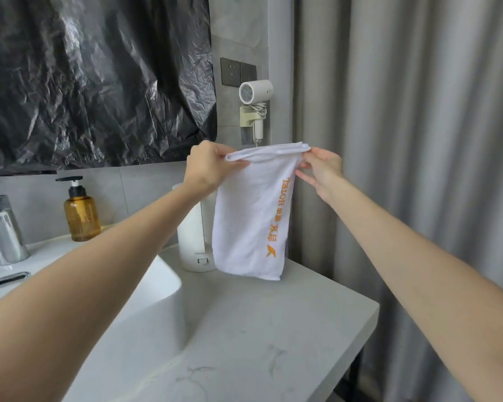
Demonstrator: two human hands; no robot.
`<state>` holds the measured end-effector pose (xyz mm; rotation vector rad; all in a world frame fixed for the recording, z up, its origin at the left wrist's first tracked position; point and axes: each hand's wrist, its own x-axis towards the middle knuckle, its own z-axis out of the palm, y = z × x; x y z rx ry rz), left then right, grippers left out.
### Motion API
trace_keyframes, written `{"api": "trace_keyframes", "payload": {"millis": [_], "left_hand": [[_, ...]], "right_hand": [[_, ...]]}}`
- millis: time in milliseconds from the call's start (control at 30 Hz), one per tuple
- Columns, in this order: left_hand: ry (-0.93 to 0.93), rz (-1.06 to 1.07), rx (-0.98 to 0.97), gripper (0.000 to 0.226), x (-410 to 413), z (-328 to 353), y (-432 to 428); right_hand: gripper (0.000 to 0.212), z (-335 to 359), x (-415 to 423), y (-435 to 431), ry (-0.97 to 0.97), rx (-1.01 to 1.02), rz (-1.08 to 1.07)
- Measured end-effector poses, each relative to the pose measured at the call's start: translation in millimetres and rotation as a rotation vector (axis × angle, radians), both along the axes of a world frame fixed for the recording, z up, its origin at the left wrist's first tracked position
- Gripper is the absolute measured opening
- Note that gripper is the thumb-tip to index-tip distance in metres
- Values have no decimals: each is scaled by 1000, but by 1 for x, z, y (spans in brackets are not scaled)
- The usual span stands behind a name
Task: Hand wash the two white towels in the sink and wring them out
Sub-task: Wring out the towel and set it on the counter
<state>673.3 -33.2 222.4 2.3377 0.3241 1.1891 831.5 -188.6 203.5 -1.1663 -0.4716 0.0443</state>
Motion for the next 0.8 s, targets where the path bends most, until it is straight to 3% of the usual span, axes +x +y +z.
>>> {"api": "trace_keyframes", "payload": {"millis": [167, 267, 433, 533, 600, 800], "left_hand": [[58, -91, -91, 15, -14, -41, -5], [185, -181, -240, 17, -21, -82, -25], [373, -314, -497, 24, -28, -138, -59], [440, -354, -640, 37, -29, -162, -65], [439, -307, -615, 41, -25, -173, -59], [562, 76, -233, 33, 6, -183, -17]], "right_hand": [[17, -40, 3, -11, -118, -89, 85], [15, -84, -6, -29, -98, -125, 127], [18, -155, -13, -52, -22, -277, 11], [20, -179, -13, -57, 5, -380, -8], [12, -186, -12, -56, -3, -433, -3], [13, -187, 9, -10, -22, -471, -13]]}}
